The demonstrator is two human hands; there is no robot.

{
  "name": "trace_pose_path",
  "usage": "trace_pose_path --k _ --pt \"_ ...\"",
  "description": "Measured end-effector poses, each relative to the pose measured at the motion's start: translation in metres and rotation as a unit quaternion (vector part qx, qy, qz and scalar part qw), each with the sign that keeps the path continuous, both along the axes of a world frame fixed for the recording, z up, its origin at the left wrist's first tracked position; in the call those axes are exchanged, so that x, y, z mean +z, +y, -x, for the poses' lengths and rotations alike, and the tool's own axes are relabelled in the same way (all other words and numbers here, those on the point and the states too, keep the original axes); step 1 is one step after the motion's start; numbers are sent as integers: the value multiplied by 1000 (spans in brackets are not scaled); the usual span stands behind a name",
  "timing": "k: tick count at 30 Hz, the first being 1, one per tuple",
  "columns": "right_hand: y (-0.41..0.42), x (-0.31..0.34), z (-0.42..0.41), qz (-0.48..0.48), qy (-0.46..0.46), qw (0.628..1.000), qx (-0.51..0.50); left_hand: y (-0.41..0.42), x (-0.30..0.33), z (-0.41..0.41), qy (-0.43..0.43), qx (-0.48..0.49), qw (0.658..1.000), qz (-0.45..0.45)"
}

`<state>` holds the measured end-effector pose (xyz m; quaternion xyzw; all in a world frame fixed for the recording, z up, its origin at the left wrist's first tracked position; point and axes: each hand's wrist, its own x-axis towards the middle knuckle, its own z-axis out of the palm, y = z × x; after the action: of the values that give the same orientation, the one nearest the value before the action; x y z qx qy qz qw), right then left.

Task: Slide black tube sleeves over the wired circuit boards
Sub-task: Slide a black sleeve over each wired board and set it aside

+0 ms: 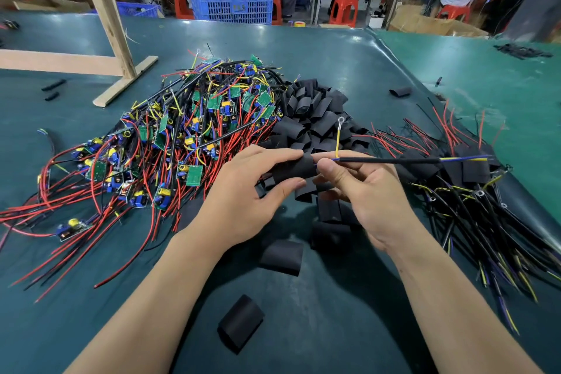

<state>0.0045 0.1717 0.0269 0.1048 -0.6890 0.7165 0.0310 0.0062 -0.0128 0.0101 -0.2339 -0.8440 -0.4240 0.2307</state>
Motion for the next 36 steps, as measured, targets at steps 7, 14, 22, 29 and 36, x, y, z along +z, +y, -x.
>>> trace_pose_path --k 7,14,22,29,36 --pt "-4 1 -2 39 -35 998 24 1 4 0 -13 -5 1000 -14" --pt "-4 2 -1 81 -40 996 14 -5 8 -3 -28 22 999 -16" --pt "-3 2 0 84 -54 995 0 -4 7 -2 10 31 999 -5" --pt "-3 1 2 110 -86 990 7 -3 7 -1 26 24 999 -9" --pt "1 2 0 50 -138 989 32 -3 9 -2 16 -12 1000 1"
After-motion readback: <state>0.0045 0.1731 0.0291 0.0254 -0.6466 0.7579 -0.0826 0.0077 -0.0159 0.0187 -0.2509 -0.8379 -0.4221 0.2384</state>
